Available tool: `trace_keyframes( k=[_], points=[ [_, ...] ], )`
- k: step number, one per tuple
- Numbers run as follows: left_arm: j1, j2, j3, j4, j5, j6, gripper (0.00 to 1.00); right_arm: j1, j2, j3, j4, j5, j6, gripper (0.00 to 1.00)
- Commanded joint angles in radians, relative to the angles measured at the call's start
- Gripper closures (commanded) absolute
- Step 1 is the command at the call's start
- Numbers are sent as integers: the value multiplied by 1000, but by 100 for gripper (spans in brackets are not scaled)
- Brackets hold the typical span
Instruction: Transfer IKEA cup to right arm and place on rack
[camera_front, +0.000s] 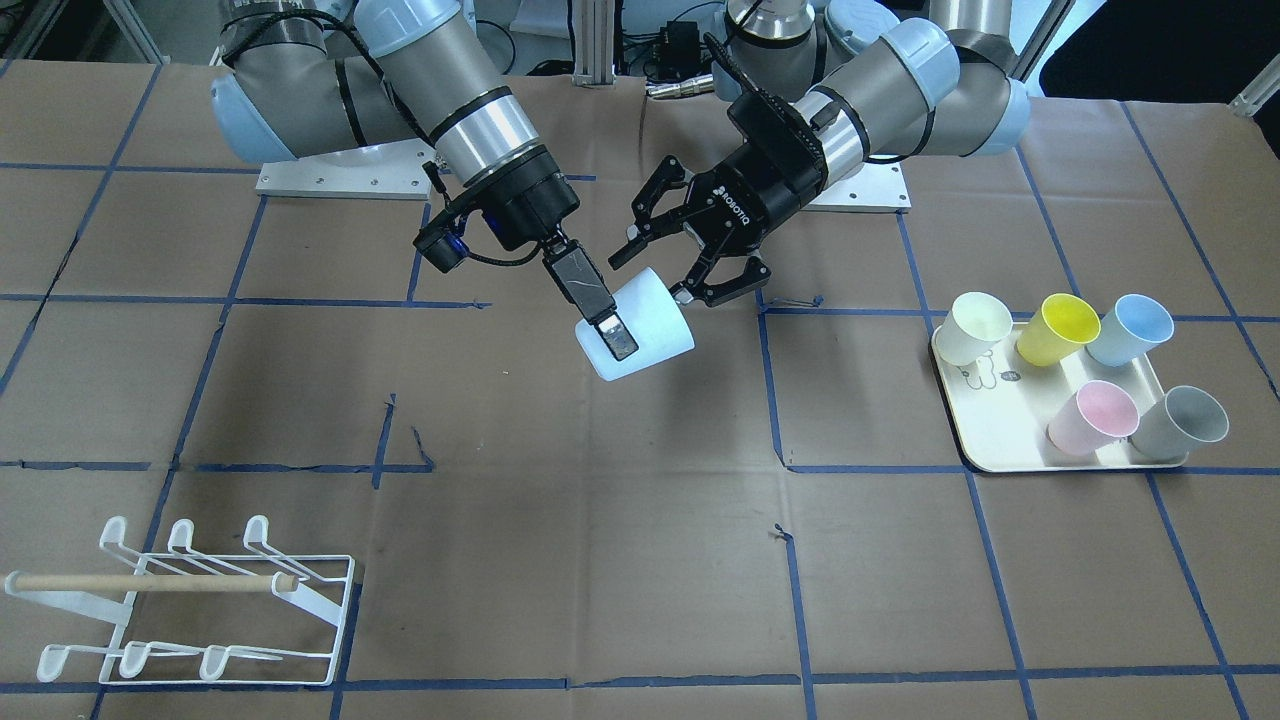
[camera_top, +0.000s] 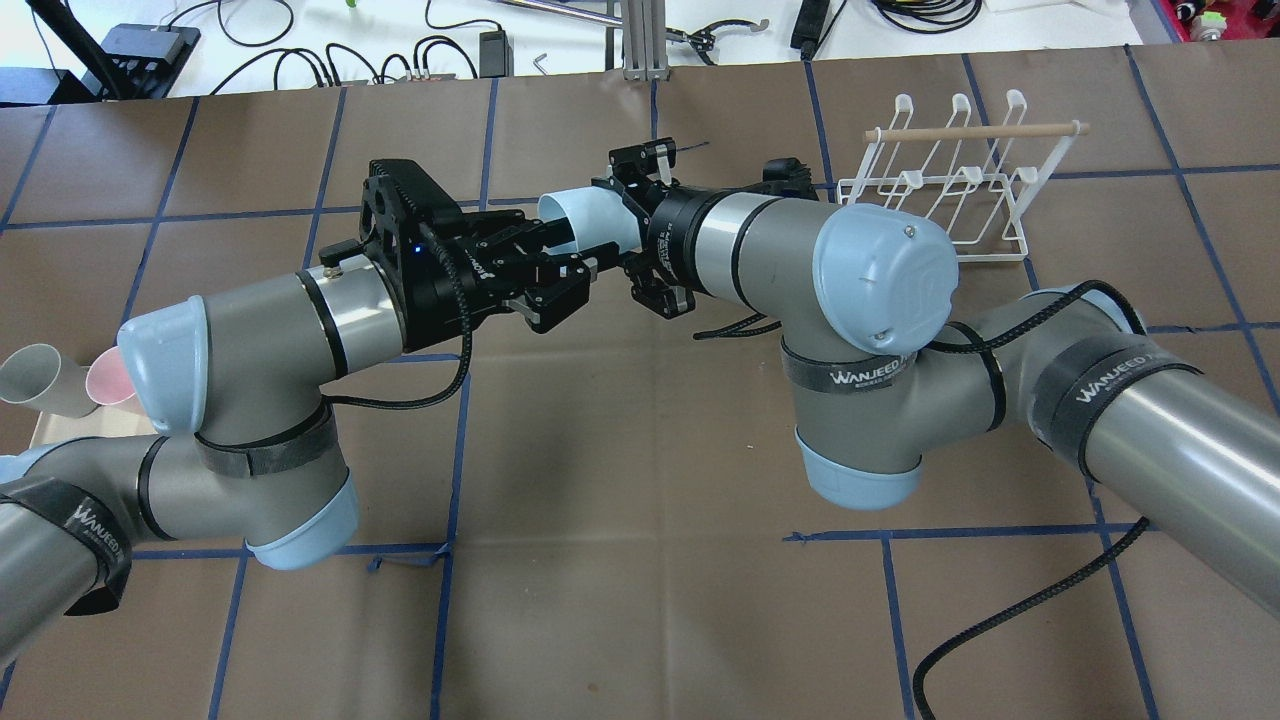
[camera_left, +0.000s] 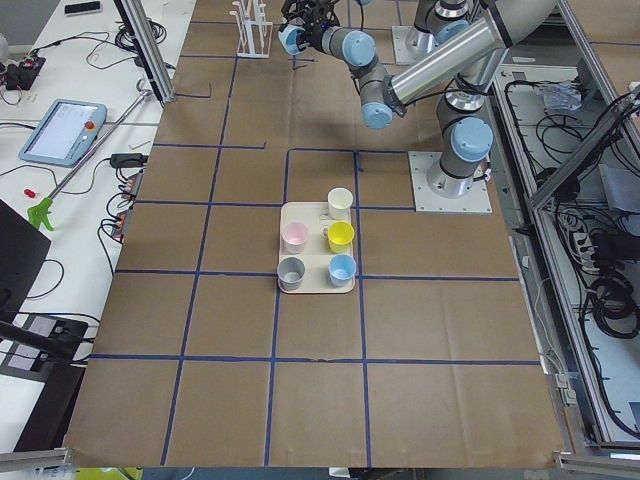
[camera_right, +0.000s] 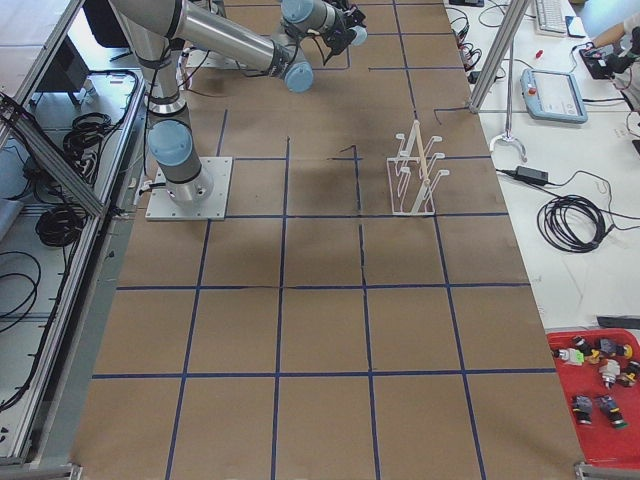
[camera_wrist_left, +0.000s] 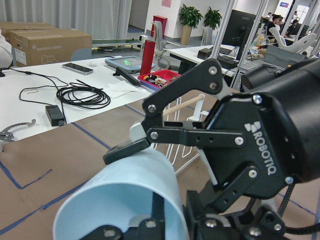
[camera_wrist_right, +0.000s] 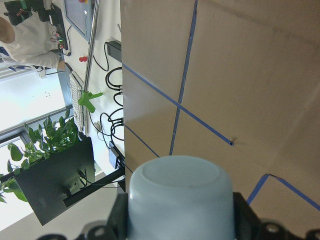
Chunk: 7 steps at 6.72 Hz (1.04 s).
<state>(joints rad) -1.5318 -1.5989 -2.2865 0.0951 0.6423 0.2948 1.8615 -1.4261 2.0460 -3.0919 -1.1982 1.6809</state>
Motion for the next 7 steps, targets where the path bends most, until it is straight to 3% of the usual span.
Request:
trace_keyframes(
  k=[1,3,4,5,6,7],
  points=[
    [36,16,-7,-1,13,-16,1,-13,3,-6,-13,0,-7,63],
    [175,33,-11,-5,-1,-14,1,-77,19,-55,-17,0,-116,74],
    [214,42,-5,-20,4,-16,1,-123,42,-79,-78,-1,-180,83],
    [217,48,11,-131,25,-19,1,-166,79,-101,-149,-3,-293,83],
    [211,45,86,-250,183,-28,1,-201,108,-121,-155,-9,-444,83],
    [202,37,195,-464,320,-39,1,-240,122,-128,-154,-11,-610,83]
  ],
)
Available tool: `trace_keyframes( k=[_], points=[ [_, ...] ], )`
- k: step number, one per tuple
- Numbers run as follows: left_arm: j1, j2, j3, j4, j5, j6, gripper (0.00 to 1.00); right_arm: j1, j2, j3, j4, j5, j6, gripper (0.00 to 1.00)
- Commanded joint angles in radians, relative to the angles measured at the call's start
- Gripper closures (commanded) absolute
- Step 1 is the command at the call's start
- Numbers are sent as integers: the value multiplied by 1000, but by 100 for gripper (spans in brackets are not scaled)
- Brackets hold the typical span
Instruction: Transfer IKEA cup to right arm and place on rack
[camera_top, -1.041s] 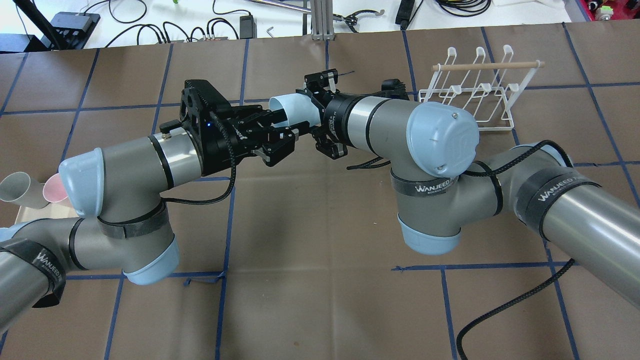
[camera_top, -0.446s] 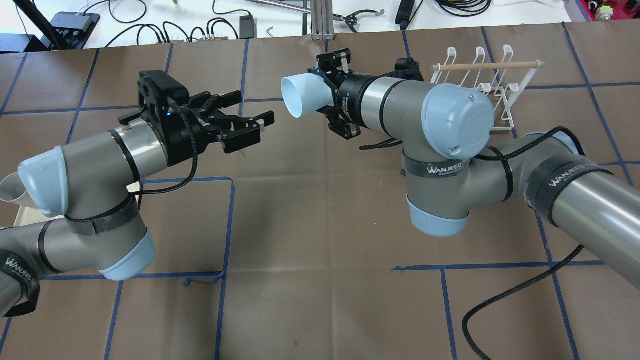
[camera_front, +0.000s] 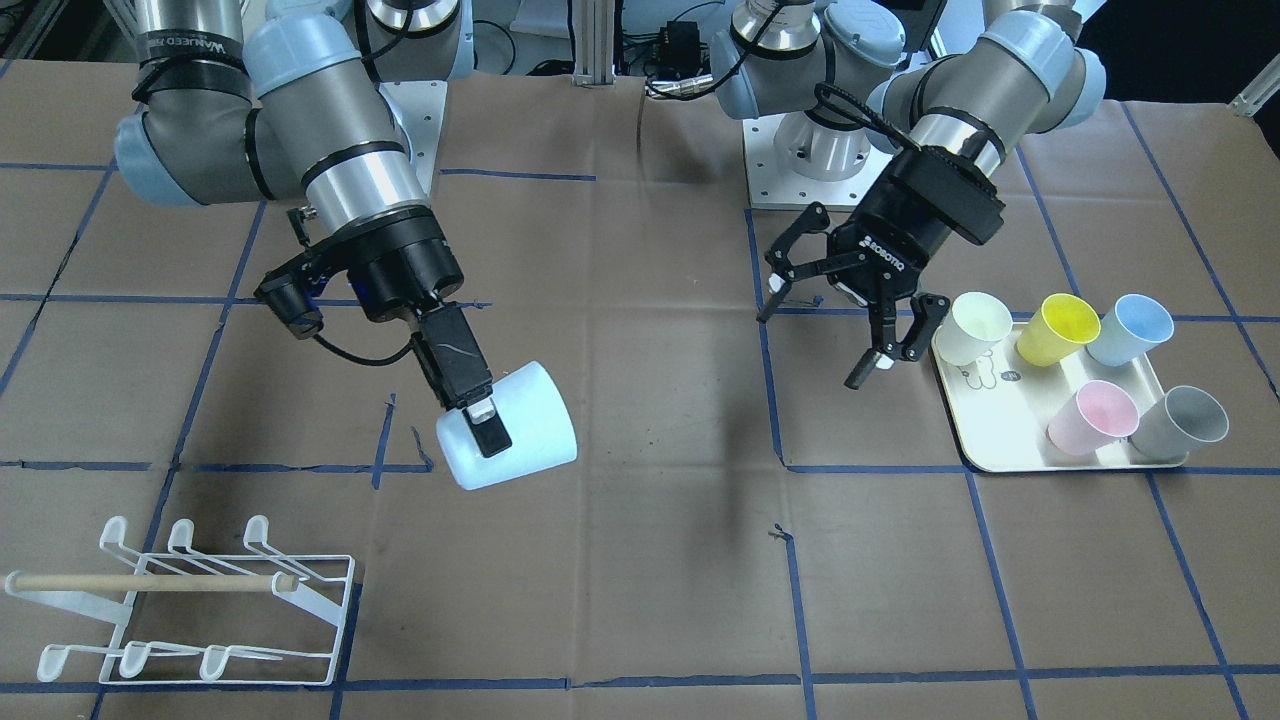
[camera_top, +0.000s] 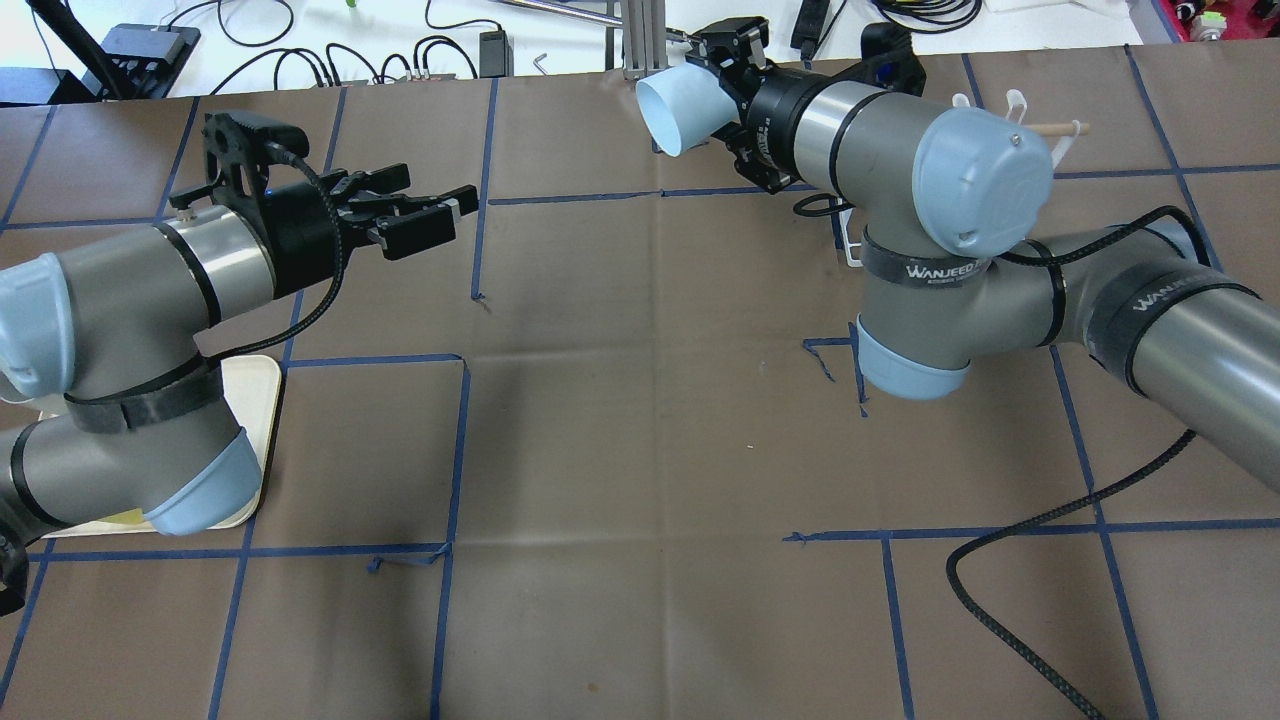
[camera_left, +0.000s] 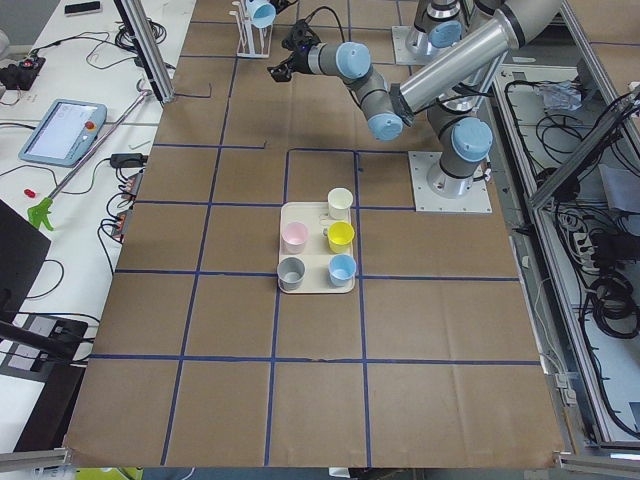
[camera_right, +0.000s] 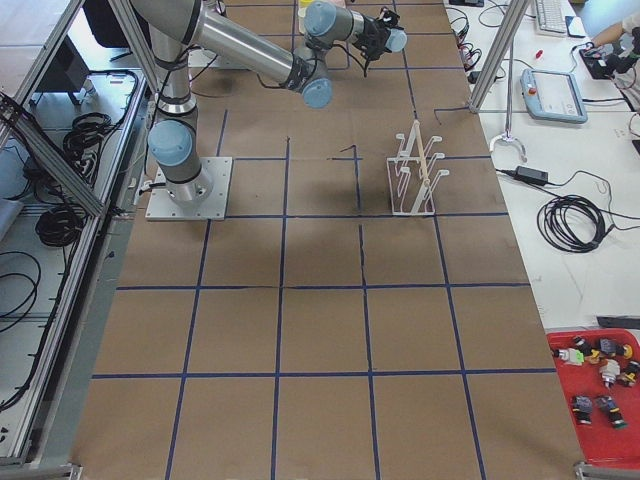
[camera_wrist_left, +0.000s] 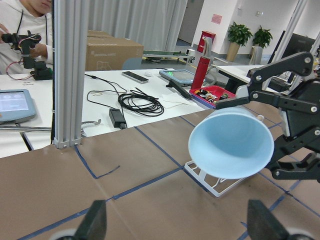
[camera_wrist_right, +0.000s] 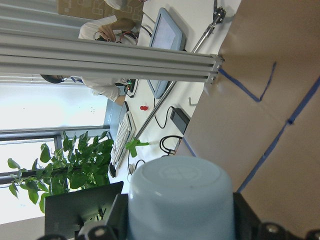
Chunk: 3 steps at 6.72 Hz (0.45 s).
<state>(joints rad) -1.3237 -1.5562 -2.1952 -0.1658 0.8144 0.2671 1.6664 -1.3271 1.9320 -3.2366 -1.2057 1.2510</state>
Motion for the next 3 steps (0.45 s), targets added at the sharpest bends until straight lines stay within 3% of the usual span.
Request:
trace_keyframes(
  k=[1,2,3],
  points=[
    [-15,-13,217,-407,249,-14,1,-84,31,-14,-8,-15,-312,83],
    [-64,-16,307,-655,461,-95,1,-118,38,-19,-11,-59,-443,84],
    [-142,-22,406,-872,615,-186,1,-146,60,-25,-15,-92,-578,89]
  ],
)
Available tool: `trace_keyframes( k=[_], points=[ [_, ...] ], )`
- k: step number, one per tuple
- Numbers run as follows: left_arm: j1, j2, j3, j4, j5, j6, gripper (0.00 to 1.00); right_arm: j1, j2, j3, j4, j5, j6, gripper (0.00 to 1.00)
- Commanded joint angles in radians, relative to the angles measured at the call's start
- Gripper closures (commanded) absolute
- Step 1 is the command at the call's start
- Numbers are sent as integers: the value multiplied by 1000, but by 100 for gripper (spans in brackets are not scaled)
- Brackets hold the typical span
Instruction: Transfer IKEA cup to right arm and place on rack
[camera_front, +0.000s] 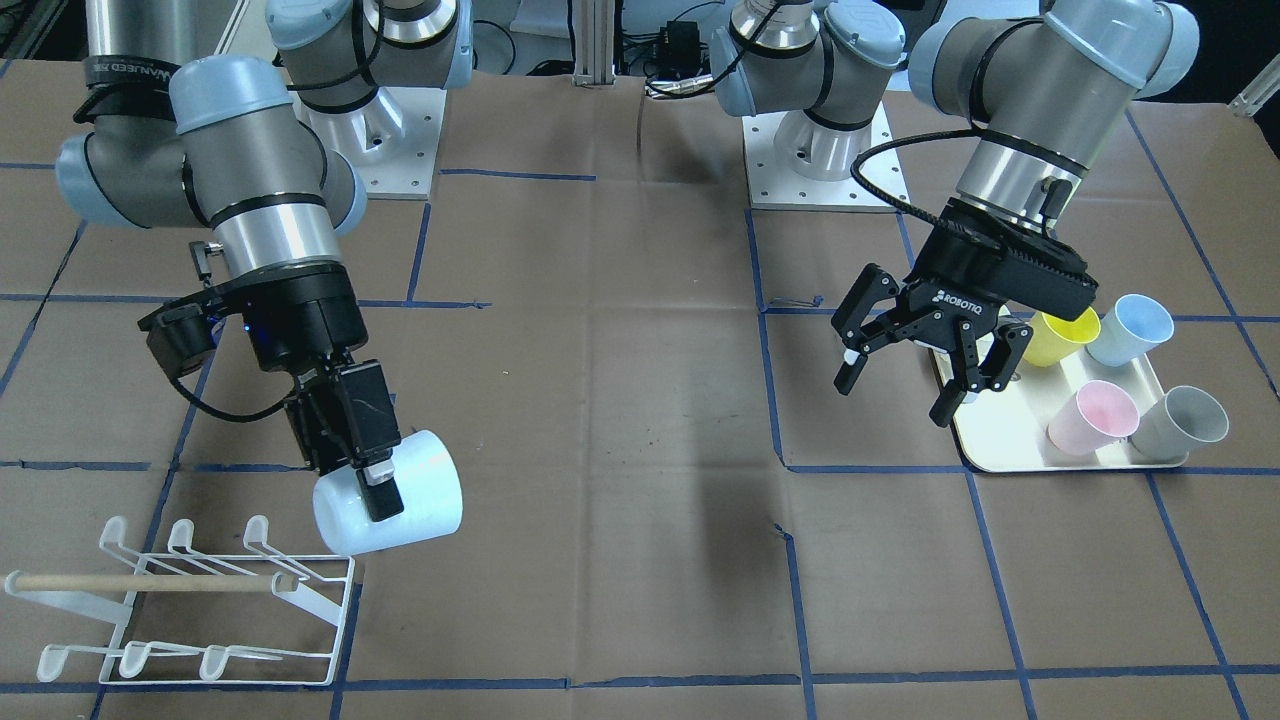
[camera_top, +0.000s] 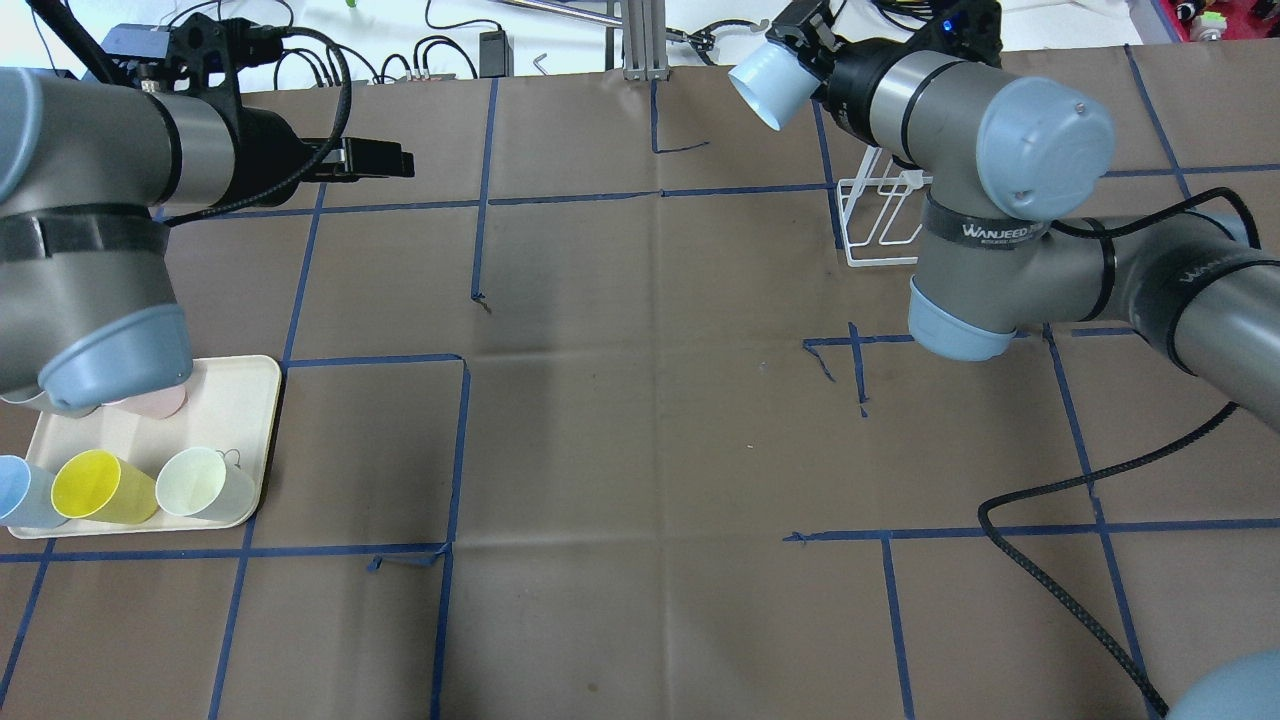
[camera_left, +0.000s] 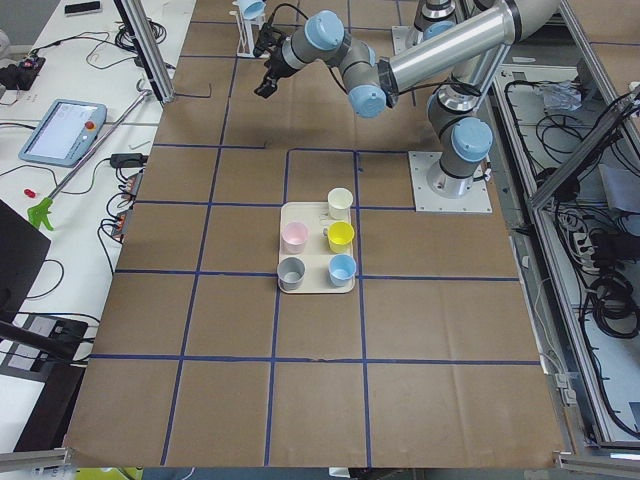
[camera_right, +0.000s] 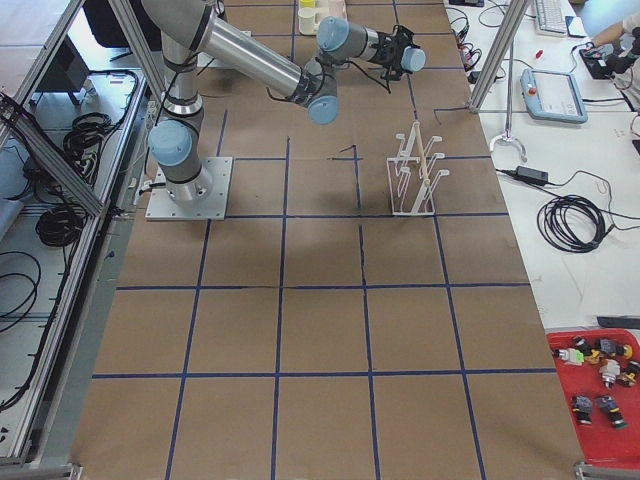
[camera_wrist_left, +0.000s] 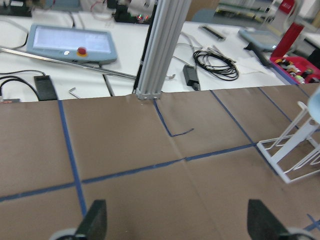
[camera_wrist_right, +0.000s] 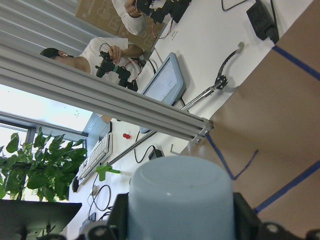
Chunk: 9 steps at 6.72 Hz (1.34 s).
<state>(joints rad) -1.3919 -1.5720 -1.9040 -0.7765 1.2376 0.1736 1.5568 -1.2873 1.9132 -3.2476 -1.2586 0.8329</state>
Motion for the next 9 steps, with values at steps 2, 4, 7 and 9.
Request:
trace_keyframes(
  k=[2,4,7,9],
  points=[
    [-116,-5,300,-773,286,-164,1,-76,69,-52,-113,-73,-428,89],
    [-125,-2,324,-877,316,-207,1,-119,129,-53,-251,-73,-624,89],
    [-125,13,321,-873,319,-204,1,-168,252,-69,-395,-71,-641,88],
    [-125,26,315,-865,319,-197,1,-187,279,-71,-396,-70,-696,87]
  ],
)
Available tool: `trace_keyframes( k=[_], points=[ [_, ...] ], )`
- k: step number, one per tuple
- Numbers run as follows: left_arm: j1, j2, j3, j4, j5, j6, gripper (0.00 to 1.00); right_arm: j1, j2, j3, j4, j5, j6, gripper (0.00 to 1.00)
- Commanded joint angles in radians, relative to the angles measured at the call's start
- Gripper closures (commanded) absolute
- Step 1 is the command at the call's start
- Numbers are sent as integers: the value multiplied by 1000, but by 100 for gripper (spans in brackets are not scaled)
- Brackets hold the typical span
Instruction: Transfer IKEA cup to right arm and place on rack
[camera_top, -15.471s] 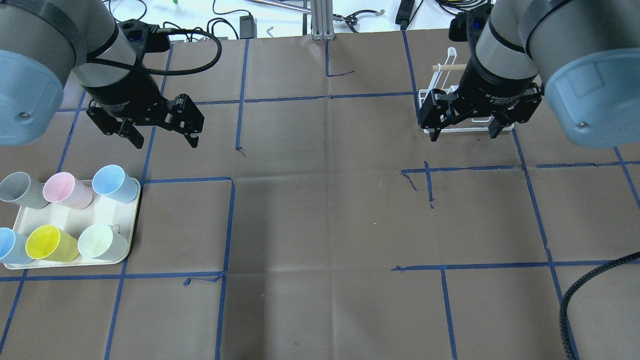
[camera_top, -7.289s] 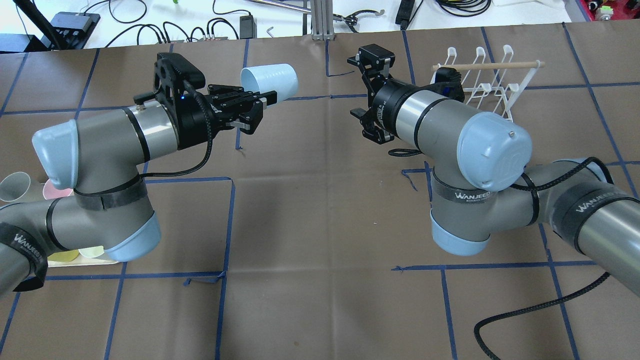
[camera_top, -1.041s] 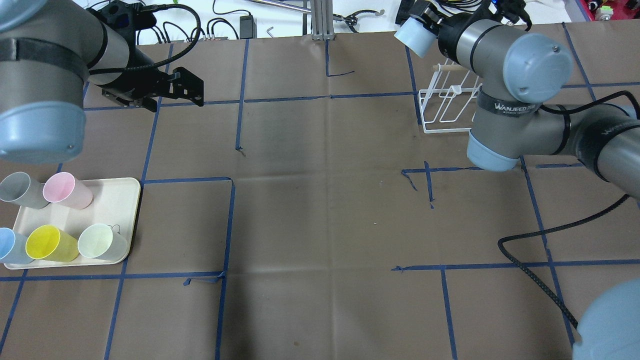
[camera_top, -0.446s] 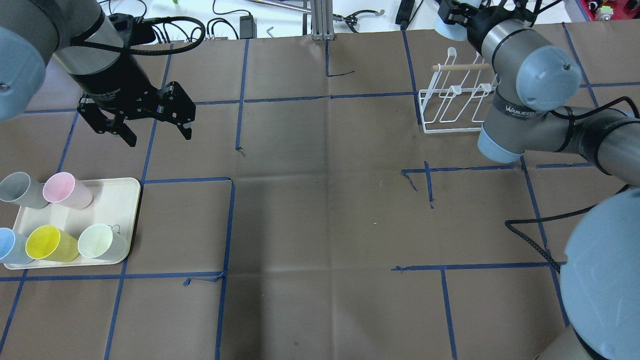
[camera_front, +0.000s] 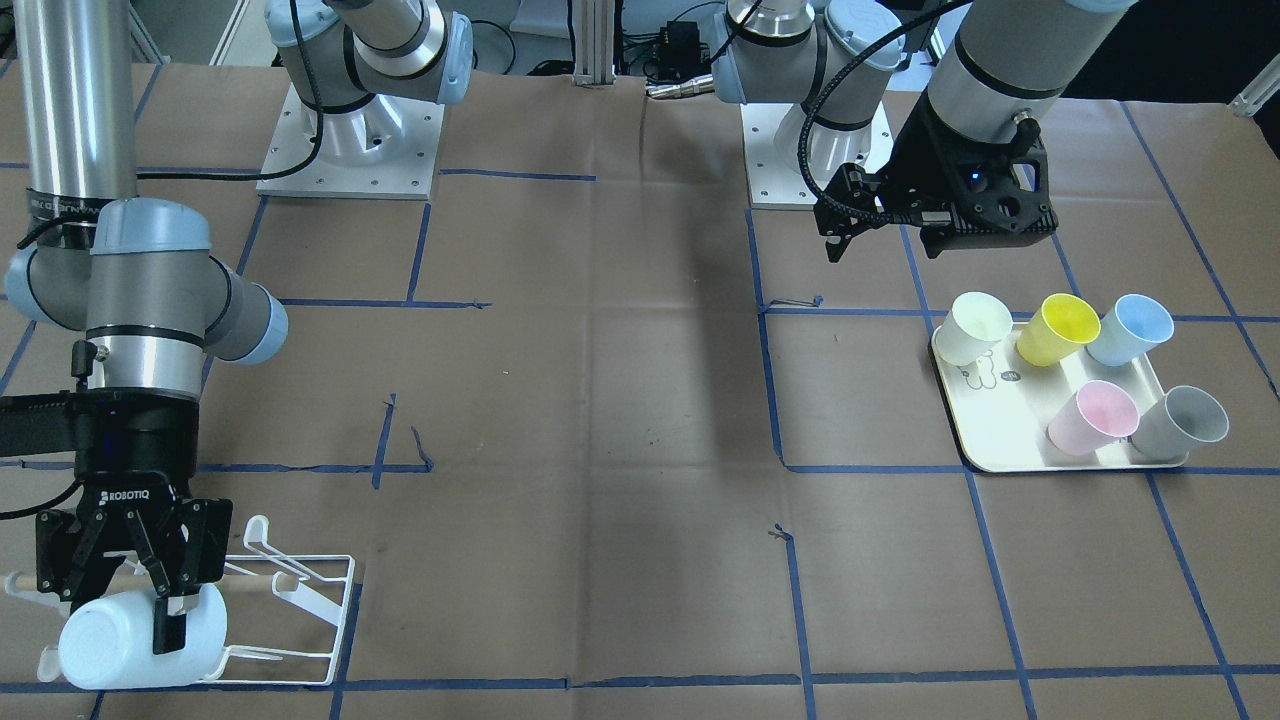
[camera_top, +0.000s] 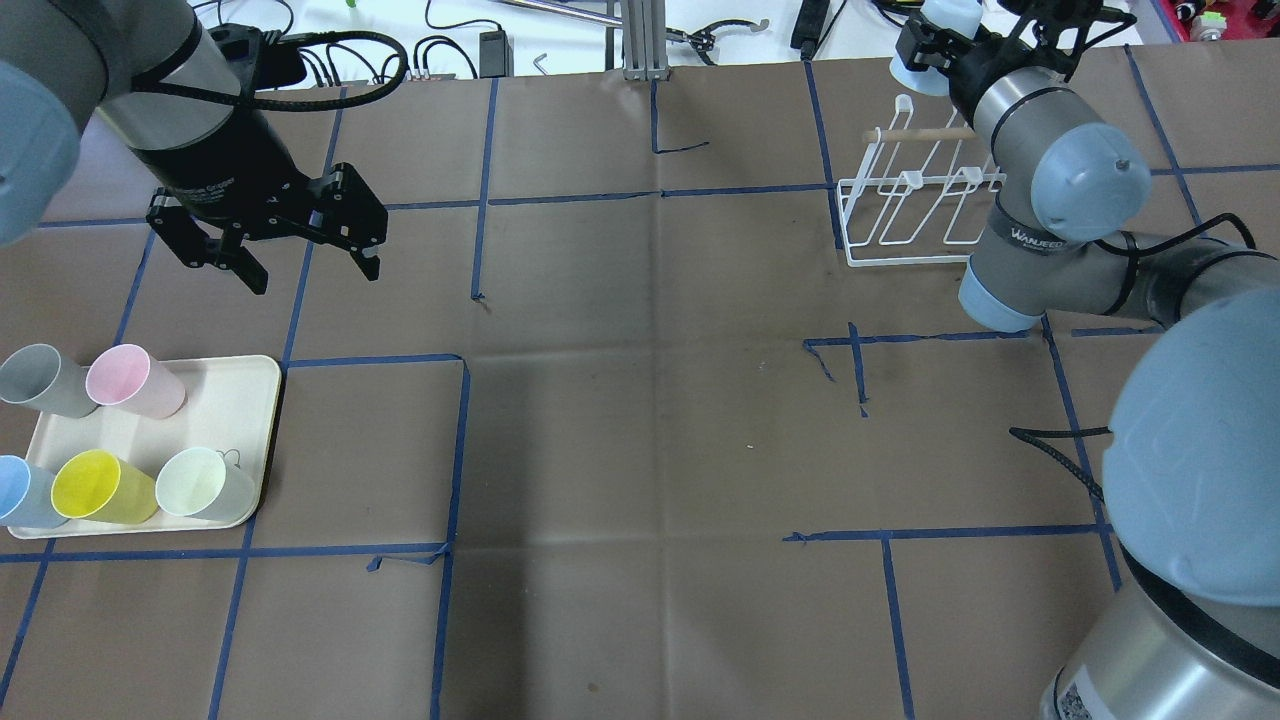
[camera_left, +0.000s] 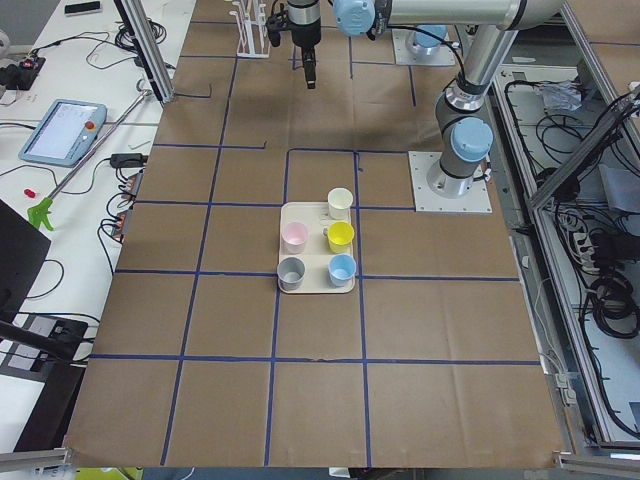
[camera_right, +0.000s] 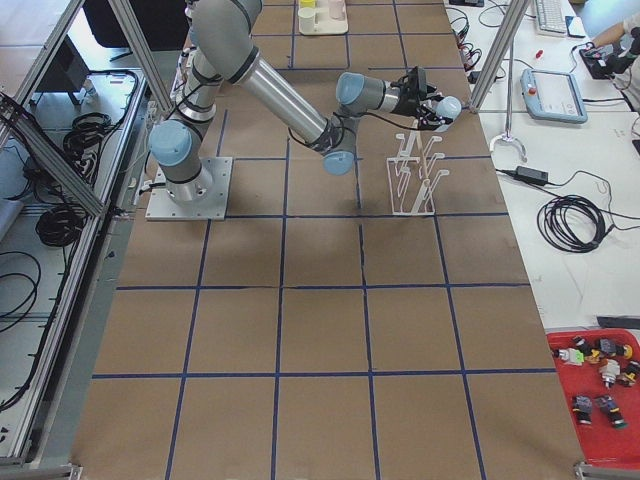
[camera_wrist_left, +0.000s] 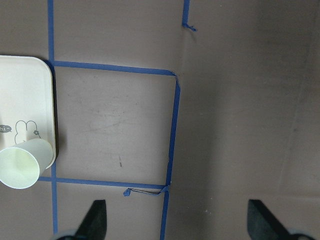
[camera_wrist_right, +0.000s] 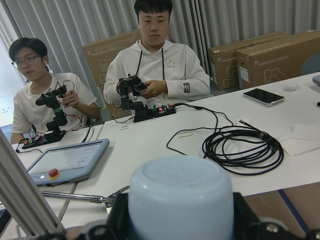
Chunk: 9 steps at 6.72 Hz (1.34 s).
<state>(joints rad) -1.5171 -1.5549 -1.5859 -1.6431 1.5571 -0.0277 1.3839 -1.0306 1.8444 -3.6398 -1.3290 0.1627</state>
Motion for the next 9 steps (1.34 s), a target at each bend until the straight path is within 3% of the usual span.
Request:
trace_keyframes(
  k=[1,3,7,9],
  points=[
    [5,19,-6,0,1,23,1,-16,41,-11,-17,-1,-26,87],
    [61,82,-70,9,5,113,1,-5,64,-14,-51,-6,-26,87],
    [450,283,-331,64,9,606,1,27,89,-7,-56,-26,-26,86],
    [576,340,-460,162,21,728,1,26,95,-5,-54,-26,-28,83]
  ],
)
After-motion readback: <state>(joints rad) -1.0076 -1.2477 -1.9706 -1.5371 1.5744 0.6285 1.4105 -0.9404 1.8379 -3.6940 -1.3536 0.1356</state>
